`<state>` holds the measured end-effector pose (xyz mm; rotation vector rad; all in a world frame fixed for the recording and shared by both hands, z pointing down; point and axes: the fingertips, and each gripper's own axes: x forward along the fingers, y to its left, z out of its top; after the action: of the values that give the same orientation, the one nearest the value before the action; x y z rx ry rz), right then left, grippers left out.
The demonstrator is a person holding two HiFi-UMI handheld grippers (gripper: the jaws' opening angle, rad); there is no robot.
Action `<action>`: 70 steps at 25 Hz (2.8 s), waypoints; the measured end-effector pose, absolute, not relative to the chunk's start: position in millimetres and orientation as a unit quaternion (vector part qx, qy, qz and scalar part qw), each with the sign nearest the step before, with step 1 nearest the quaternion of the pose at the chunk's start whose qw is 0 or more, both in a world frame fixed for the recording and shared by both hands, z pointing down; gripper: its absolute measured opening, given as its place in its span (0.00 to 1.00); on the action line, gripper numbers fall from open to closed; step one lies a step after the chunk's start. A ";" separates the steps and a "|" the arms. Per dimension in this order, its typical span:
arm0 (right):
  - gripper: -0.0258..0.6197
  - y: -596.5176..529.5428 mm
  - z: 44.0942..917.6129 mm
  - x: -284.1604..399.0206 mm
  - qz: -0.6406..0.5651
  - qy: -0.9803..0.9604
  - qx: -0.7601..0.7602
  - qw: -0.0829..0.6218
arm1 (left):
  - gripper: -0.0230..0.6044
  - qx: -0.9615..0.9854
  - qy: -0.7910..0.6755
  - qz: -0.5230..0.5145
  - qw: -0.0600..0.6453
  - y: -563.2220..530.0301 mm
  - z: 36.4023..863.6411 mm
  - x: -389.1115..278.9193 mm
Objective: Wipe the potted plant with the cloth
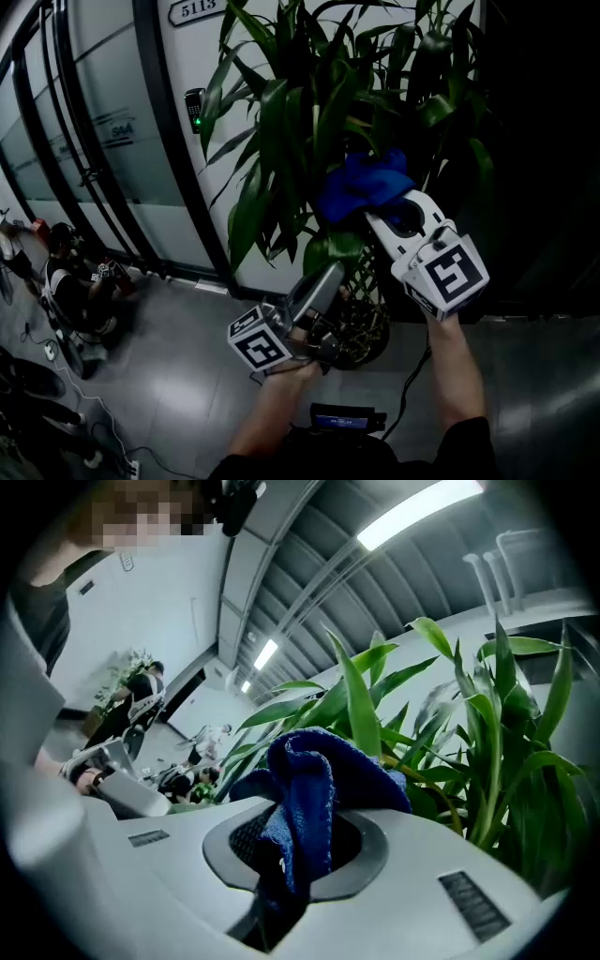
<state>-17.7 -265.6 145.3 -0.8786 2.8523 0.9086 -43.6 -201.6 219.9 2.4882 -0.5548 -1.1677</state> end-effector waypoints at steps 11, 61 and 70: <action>0.16 -235.0 196.3 -29.5 0.276 0.930 -0.233 -0.071 | 0.04 0.872 -0.195 -0.413 0.179 -205.5 227.0 -44.4; 0.16 -199.0 92.2 40.8 0.252 0.901 -0.289 0.203 | 0.51 0.827 -0.045 -0.526 0.191 -209.7 206.4 -39.0; 0.16 -231.3 164.3 0.2 0.244 0.931 -0.266 0.053 | 0.59 0.843 -0.035 -0.516 0.149 -191.4 190.5 -22.5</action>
<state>0.2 -231.3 164.3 -0.8072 2.8308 0.7402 -22.5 -191.4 190.5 2.4232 -0.1006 -1.4829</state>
